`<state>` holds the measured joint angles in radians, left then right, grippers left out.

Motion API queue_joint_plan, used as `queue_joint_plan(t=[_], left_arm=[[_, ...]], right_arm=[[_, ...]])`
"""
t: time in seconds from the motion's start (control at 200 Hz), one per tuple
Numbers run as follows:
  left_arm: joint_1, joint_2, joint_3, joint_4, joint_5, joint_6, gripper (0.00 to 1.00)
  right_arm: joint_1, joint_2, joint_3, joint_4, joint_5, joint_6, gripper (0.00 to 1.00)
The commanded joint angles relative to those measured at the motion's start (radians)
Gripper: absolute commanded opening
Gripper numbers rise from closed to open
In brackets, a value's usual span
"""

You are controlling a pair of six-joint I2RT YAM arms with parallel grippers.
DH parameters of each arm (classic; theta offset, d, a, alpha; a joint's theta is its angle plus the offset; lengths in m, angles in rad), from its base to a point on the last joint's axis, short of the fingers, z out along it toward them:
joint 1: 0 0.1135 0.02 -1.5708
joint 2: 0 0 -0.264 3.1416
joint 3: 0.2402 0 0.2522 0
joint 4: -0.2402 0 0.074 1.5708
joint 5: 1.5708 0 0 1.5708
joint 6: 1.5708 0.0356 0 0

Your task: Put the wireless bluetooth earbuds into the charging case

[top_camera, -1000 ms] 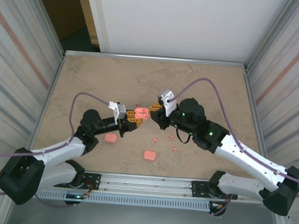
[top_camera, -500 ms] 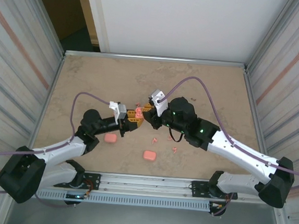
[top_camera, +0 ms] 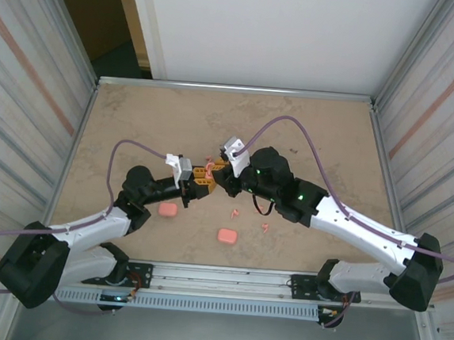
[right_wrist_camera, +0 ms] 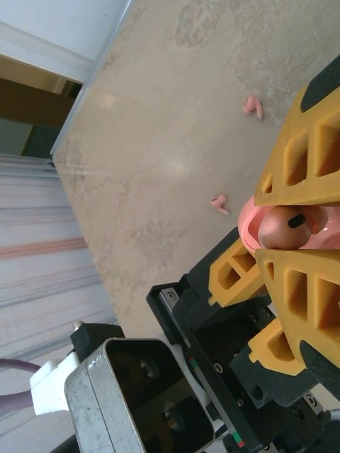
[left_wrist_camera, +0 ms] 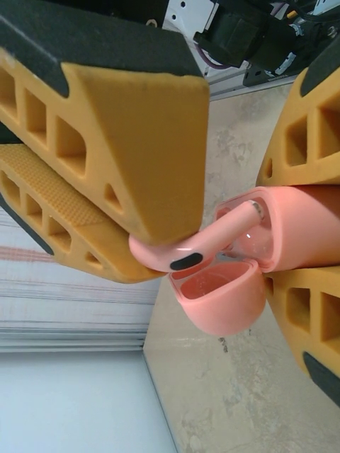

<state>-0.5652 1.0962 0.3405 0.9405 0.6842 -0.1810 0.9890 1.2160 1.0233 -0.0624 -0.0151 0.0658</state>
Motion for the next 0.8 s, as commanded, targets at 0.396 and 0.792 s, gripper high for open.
queue_joint_plan(t=[0.396,0.792], left_arm=[[-0.006,-0.008,0.029,0.037,0.001,0.012,0.00],[-0.006,-0.013,0.029,0.037,0.000,0.012,0.00]], right_arm=[[0.009,0.008,0.035,-0.027,0.003,-0.027,0.18],[0.011,0.008,0.034,-0.047,-0.019,-0.026,0.20]])
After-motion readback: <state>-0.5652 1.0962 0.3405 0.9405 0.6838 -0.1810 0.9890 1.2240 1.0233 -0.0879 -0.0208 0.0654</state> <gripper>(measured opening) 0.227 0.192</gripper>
